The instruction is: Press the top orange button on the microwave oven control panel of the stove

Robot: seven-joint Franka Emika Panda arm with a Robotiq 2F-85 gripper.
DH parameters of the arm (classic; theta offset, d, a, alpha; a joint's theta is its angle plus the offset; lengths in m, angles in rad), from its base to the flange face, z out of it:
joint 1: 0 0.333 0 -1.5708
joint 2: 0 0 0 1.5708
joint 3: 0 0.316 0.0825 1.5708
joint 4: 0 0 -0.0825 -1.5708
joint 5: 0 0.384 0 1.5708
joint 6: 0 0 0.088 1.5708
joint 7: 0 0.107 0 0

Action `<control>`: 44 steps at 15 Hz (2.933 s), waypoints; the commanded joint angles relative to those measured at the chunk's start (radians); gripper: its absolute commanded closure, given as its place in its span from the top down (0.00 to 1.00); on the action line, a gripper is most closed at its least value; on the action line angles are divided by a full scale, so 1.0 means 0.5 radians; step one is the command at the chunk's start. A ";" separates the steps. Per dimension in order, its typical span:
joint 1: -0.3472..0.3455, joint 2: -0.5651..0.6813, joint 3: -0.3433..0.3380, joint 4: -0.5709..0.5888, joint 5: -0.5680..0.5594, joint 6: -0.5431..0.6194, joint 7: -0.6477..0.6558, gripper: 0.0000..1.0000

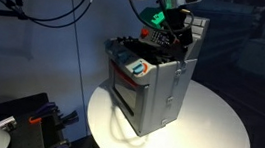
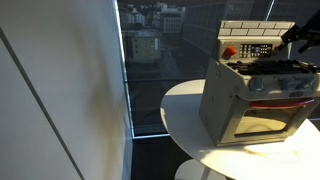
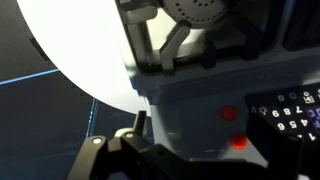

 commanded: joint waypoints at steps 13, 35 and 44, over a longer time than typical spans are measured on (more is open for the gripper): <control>-0.018 0.074 0.011 0.116 0.049 -0.023 -0.023 1.00; -0.023 0.151 0.002 0.184 0.019 0.016 -0.008 1.00; -0.017 0.032 0.003 0.079 0.010 -0.070 -0.007 1.00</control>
